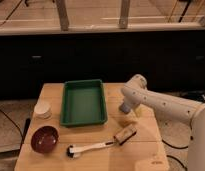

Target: Place sponge in tray

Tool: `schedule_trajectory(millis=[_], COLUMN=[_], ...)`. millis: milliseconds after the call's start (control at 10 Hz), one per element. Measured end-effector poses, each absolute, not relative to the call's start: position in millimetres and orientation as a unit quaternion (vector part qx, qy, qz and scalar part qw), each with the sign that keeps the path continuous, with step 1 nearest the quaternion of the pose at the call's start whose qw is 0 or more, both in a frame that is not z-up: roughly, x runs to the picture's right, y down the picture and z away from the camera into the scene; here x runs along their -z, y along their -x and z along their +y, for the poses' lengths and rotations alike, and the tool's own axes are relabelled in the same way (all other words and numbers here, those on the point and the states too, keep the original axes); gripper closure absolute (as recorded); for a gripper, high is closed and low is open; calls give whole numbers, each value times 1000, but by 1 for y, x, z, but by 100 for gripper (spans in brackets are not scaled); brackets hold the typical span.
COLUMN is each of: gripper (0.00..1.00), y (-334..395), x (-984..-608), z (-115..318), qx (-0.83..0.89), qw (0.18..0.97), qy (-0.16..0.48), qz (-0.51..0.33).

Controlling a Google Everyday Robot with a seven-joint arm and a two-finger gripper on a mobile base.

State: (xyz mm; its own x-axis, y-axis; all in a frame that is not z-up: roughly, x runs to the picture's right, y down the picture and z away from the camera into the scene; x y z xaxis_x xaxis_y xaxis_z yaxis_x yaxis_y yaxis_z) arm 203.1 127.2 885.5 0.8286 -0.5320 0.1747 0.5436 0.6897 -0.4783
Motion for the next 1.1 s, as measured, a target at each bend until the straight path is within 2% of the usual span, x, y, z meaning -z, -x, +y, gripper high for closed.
schedule_trajectory(millis=[1100], gripper=[20], y=[-215], x=[-899], z=[141], qx=[292], qw=[914], qy=[280], qz=[-32])
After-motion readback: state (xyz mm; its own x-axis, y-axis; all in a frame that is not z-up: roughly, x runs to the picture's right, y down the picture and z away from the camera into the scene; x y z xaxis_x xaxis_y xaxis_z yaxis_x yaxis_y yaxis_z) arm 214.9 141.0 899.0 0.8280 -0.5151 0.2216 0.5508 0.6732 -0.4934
